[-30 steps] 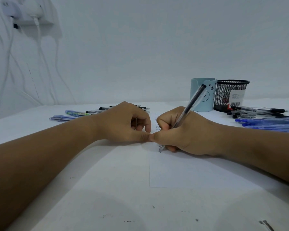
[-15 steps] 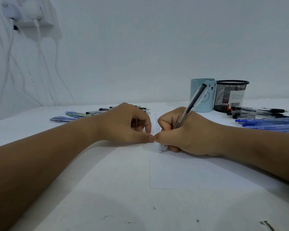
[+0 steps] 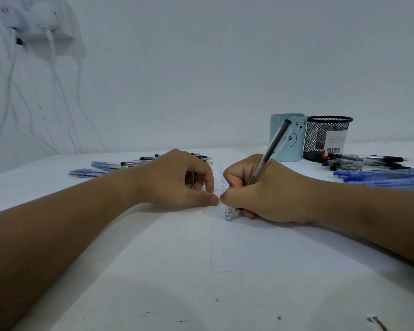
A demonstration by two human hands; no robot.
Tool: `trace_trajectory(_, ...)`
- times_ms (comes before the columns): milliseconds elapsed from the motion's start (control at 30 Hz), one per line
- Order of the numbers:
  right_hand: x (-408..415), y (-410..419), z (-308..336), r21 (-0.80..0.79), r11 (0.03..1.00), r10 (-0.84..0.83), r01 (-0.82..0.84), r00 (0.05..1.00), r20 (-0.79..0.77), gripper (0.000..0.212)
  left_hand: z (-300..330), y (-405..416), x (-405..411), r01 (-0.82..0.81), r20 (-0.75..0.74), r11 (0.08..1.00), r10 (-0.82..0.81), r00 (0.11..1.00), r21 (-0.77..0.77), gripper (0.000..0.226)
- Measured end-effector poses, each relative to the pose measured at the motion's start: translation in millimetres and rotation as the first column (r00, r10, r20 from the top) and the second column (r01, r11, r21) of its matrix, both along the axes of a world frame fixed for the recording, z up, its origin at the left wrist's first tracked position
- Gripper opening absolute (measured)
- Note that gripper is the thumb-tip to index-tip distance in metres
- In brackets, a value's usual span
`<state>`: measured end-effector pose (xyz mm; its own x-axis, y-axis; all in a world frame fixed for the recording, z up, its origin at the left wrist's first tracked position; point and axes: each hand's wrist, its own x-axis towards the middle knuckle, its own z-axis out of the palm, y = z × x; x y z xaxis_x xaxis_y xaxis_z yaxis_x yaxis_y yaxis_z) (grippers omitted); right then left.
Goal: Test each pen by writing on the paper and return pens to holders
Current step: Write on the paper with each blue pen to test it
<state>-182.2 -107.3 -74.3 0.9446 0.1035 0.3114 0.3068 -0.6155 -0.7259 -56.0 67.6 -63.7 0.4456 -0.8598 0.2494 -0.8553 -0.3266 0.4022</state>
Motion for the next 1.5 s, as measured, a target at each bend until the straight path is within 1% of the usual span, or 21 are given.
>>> trace_trajectory(100, 0.1, 0.6, -0.1, -0.004, 1.000, -0.007, 0.007, 0.999, 0.037, 0.043, 0.1, 0.0, -0.1, -0.003, 0.005, 1.000, 0.003, 1.000, -0.003, 0.019)
trace_trajectory(200, 2.6, -0.5, -1.5, -0.021, 1.000, -0.003, 0.004, 1.000, 0.015, 0.036, -0.4, 0.4, 0.8, -0.003, -0.003, 1.000, 0.003, 1.000, -0.005, 0.017)
trace_trajectory(400, 3.8, -2.9, -2.1, -0.016, 1.000, 0.000, 0.001, 1.000, 0.004, 0.038, 0.9, 0.5, -1.9, -0.015, 0.002, 1.000, 0.015, 1.000, 0.001, 0.017)
trace_trajectory(567, 2.7, -0.4, -2.6, 0.038, 0.999, -0.001, 0.000, 1.000, 0.019, 0.046, 0.4, 0.8, -2.9, -0.012, -0.007, 1.000, 0.012, 1.000, -0.001, 0.017)
trace_trajectory(600, 1.7, 0.4, -2.3, 0.075, 0.997, -0.007, 0.006, 1.000, 0.015, 0.047, 0.1, 0.8, -2.6, -0.011, -0.007, 1.000, 0.011, 1.000, -0.006, 0.018)
trace_trajectory(633, 1.1, 0.3, -1.6, 0.157, 0.987, -0.018, 0.019, 1.000, -0.004, 0.047, -0.2, 1.0, -2.2, -0.010, -0.004, 1.000, 0.010, 1.000, -0.010, 0.018)
trace_trajectory(700, 2.1, -2.0, 1.5, 0.380, 0.923, -0.034, 0.056, 0.997, -0.065, 0.048, -0.2, 1.4, -1.5, -0.006, 0.006, 1.000, 0.006, 1.000, -0.010, 0.018)
trace_trajectory(733, 3.5, -4.4, 3.9, 0.466, 0.883, -0.033, 0.061, 0.997, -0.068, 0.049, -0.1, 1.6, -1.4, -0.002, 0.008, 1.000, 0.002, 1.000, -0.010, 0.018)
trace_trajectory(767, 4.7, -6.7, 6.6, 0.522, 0.851, -0.049, 0.062, 0.998, -0.038, 0.047, -0.2, 2.1, -1.5, 0.001, 0.007, 1.000, -0.001, 1.000, -0.011, 0.018)
trace_trajectory(800, 5.7, -9.3, 9.1, 0.542, 0.838, -0.085, 0.068, 0.996, 0.008, 0.043, -0.2, 2.2, -1.7, 0.001, 0.007, 1.000, -0.001, 1.000, -0.014, 0.018)
trace_trajectory(833, 6.7, -11.9, 11.2, 0.533, 0.842, -0.133, 0.087, 0.990, 0.049, 0.039, -0.3, 2.3, -1.9, 0.001, 0.010, 1.000, -0.001, 1.000, -0.015, 0.018)
trace_trajectory(867, 6.8, -13.8, 12.8, 0.508, 0.853, -0.179, 0.121, 0.981, 0.067, 0.043, -0.1, 2.2, -1.8, 0.001, 0.015, 1.000, -0.001, 1.000, -0.015, 0.018)
trace_trajectory(933, 6.7, -18.0, 12.7, 0.466, 0.860, -0.262, 0.207, 0.964, 0.054, 0.057, 0.3, 1.7, -1.5, 0.005, 0.017, 1.000, -0.004, 1.000, -0.013, 0.018)
trace_trajectory(967, 7.2, -19.6, 11.4, 0.462, 0.857, -0.278, 0.227, 0.959, 0.044, 0.055, 0.3, 1.8, -1.5, 0.006, 0.017, 1.000, -0.006, 1.000, -0.012, 0.018)
trace_trajectory(1067, 8.3, -20.5, 8.8, 0.438, 0.864, -0.284, 0.248, 0.959, 0.018, 0.035, 0.0, 2.2, -1.0, 0.018, 0.012, 1.000, -0.018, 1.000, -0.015, 0.018)
trace_trajectory(1133, 9.2, -20.4, 8.2, 0.416, 0.872, -0.289, 0.260, 0.957, 0.009, 0.030, -0.3, 2.4, -0.8, 0.021, 0.009, 1.000, -0.021, 1.000, -0.016, 0.018)
trace_trajectory(1267, 8.1, -19.6, 11.4, 0.391, 0.881, -0.301, 0.266, 0.953, 0.030, 0.028, -0.3, 1.9, -0.4, 0.018, 0.005, 1.000, -0.018, 1.000, -0.020, 0.017)
trace_trajectory(1500, 9.0, -24.7, 13.3, 0.334, 0.903, -0.296, 0.270, 0.955, 0.028, 0.037, 0.7, 1.5, -2.0, 0.031, 0.002, 0.999, -0.031, 1.000, -0.023, 0.016)
